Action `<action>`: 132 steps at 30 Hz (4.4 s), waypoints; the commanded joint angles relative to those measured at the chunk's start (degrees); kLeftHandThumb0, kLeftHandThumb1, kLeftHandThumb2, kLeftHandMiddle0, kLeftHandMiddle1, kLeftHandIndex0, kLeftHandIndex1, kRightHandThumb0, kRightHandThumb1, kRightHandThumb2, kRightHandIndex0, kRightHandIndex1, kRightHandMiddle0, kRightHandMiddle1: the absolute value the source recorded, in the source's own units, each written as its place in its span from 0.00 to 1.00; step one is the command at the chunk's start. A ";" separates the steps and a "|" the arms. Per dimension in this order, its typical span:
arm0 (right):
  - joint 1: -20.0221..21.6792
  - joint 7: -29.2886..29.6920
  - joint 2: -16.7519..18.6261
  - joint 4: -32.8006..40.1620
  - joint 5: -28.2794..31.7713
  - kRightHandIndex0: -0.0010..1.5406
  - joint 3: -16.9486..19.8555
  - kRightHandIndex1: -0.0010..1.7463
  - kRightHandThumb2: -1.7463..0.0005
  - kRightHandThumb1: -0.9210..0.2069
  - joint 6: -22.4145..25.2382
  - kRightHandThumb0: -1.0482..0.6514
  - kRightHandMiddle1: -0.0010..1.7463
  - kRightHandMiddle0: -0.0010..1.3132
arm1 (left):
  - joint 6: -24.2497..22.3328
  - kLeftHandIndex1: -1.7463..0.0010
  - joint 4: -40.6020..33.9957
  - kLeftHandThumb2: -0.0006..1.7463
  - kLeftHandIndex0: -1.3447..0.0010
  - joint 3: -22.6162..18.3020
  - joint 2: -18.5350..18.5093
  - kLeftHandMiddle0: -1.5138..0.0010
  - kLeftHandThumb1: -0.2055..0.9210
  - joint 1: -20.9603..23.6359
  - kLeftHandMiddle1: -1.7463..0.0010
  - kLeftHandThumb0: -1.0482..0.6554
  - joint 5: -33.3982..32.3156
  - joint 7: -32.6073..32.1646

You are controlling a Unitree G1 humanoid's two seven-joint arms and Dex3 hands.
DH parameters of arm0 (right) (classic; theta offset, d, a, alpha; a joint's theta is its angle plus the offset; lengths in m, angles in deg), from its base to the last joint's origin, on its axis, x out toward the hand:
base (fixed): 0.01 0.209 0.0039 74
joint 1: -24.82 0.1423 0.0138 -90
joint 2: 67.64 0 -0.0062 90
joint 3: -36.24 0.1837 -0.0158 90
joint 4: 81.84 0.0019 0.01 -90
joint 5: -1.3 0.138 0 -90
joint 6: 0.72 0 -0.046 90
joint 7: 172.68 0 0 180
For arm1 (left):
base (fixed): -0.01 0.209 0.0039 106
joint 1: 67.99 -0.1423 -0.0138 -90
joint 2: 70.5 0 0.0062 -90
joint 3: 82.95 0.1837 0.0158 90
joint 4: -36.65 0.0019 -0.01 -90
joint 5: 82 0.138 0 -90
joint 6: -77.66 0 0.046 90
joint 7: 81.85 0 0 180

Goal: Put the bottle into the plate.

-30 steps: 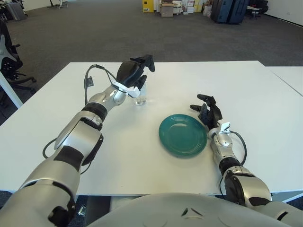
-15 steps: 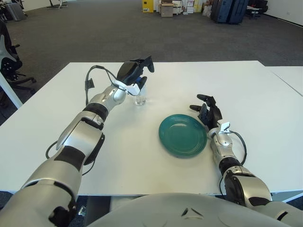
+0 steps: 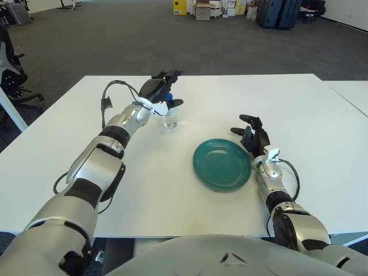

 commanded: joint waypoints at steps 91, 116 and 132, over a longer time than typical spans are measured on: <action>-7.52 1.10 1.44 -4.33 1.26 0.33 0.22 0.49 0.52 0.00 -0.23 0.25 0.66 0.14 | -3.26 0.60 9.93 0.11 1.00 -29.14 14.02 0.83 1.00 -10.44 0.97 0.09 -31.71 25.60; -7.86 1.06 1.36 -4.34 0.96 0.36 0.50 0.45 0.48 0.00 -0.73 0.24 0.68 0.25 | -7.73 0.56 10.80 0.08 1.00 -26.61 14.82 0.80 0.96 -9.81 0.96 0.05 -29.18 25.00; -8.09 3.16 1.09 -4.43 -0.03 0.38 -0.01 0.47 0.47 0.00 -1.53 0.23 0.70 0.31 | -11.08 0.60 11.26 0.06 1.00 -24.94 15.20 0.82 0.94 -9.59 0.97 0.08 -27.76 25.55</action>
